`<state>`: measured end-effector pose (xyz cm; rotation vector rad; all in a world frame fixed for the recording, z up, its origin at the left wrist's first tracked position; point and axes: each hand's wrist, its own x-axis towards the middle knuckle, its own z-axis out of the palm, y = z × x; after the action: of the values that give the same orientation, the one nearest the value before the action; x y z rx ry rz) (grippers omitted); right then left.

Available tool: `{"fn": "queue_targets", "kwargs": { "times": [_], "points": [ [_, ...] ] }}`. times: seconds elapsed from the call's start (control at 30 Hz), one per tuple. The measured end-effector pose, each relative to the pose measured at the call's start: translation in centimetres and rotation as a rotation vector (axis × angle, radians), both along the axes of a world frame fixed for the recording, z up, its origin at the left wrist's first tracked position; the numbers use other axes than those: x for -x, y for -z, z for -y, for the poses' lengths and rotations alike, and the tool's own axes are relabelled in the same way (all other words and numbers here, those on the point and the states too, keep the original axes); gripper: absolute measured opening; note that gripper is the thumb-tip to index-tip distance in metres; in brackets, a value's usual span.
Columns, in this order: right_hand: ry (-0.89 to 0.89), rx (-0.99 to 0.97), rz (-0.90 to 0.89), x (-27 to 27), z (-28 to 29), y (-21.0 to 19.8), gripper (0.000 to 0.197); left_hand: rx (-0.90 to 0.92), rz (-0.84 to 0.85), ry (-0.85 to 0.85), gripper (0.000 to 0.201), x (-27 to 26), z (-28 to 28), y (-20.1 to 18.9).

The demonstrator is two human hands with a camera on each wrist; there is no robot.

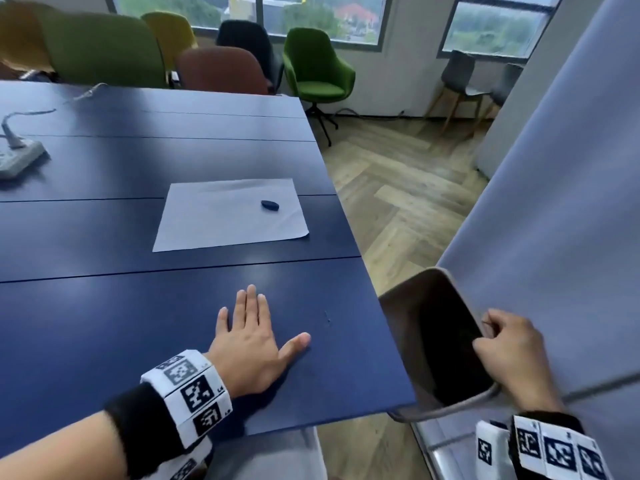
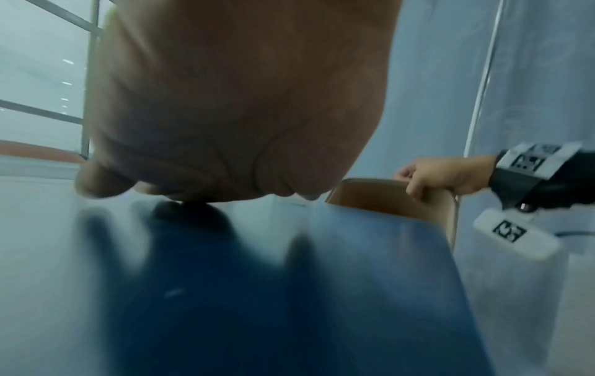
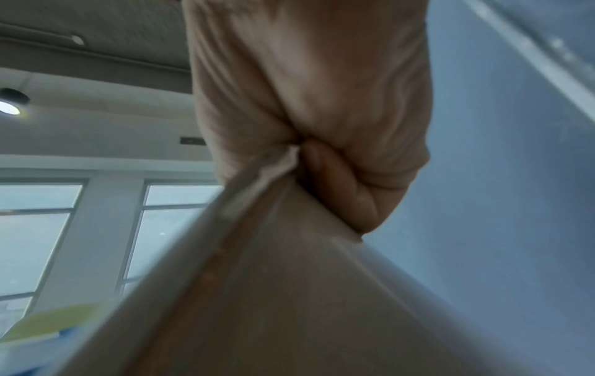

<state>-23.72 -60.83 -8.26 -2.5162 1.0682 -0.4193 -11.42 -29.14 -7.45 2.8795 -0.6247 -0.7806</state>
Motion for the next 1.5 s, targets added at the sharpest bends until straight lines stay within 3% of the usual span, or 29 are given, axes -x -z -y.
{"fn": "queue_targets", "kwargs": {
  "times": [0.07,0.17,0.23,0.37,0.43,0.5,0.6,0.7,0.8,0.9,0.97,1.07,1.1,1.17,1.23,1.3,1.4,1.5],
  "points": [
    [0.013,0.023,0.039,1.2,-0.7,-1.3,0.023,-0.012,0.017,-0.018,0.143,0.0,0.1,0.4],
    [0.03,0.041,0.086,2.2,-1.8,-2.5,0.026,-0.01,0.023,-0.057,0.115,0.4,1.9,0.6],
    [0.043,0.044,0.097,2.6,-2.3,-2.9,0.03,0.008,0.018,-0.022,0.109,1.3,4.1,0.6],
    [0.06,0.027,0.087,3.2,-2.9,-2.7,0.029,0.115,-0.03,0.249,0.145,5.3,10.9,0.9],
    [0.071,-0.007,0.097,3.3,-3.0,-2.4,0.03,0.242,-0.183,0.341,0.127,7.0,14.2,-0.1],
    [0.08,-0.04,0.115,3.4,-3.1,-2.1,0.03,0.388,-0.326,0.319,0.104,7.2,16.1,-2.2],
    [0.081,-0.063,0.134,3.6,-3.3,-1.4,0.027,0.425,-0.144,0.234,0.089,4.3,14.2,-3.5],
    [0.077,-0.056,0.146,3.7,-3.8,-0.8,0.026,0.275,0.056,0.02,0.089,0.7,8.3,-2.5],
    [0.066,-0.062,0.163,3.8,-4.1,-0.2,0.028,0.029,0.08,-0.204,0.096,0.0,2.2,-0.4],
    [0.065,-0.084,0.171,3.9,-4.3,0.4,0.027,-0.074,0.064,-0.242,0.102,2.3,1.1,1.1],
    [0.069,-0.1,0.162,4.0,-4.5,0.6,0.025,-0.039,0.053,-0.182,0.106,4.0,4.2,1.7],
    [0.077,-0.11,0.14,4.2,-4.7,0.6,0.024,0.054,0.033,0.074,0.133,7.1,11.9,2.2],
    [0.083,-0.111,0.138,4.4,-4.6,0.5,0.024,0.137,-0.012,0.157,0.129,8.1,14.4,2.1],
    [0.086,-0.112,0.172,4.8,-4.2,0.2,0.026,0.3,-0.209,0.257,0.099,9.6,17.7,0.8],
    [0.08,-0.114,0.223,5.1,-3.6,-0.3,0.029,0.408,-0.269,0.262,0.096,9.4,17.7,-0.6],
    [0.088,-0.112,0.236,5.3,-3.2,-0.6,0.032,0.397,-0.148,0.19,0.104,8.2,14.9,-1.0],
    [0.092,-0.103,0.207,5.3,-3.5,-0.4,0.031,0.269,0.037,-0.071,0.084,6.2,7.6,-0.6],
    [0.08,-0.12,0.187,5.2,-4.0,-0.1,0.025,0.05,0.098,-0.338,0.097,5.7,0.2,-0.2]
  ]
}}
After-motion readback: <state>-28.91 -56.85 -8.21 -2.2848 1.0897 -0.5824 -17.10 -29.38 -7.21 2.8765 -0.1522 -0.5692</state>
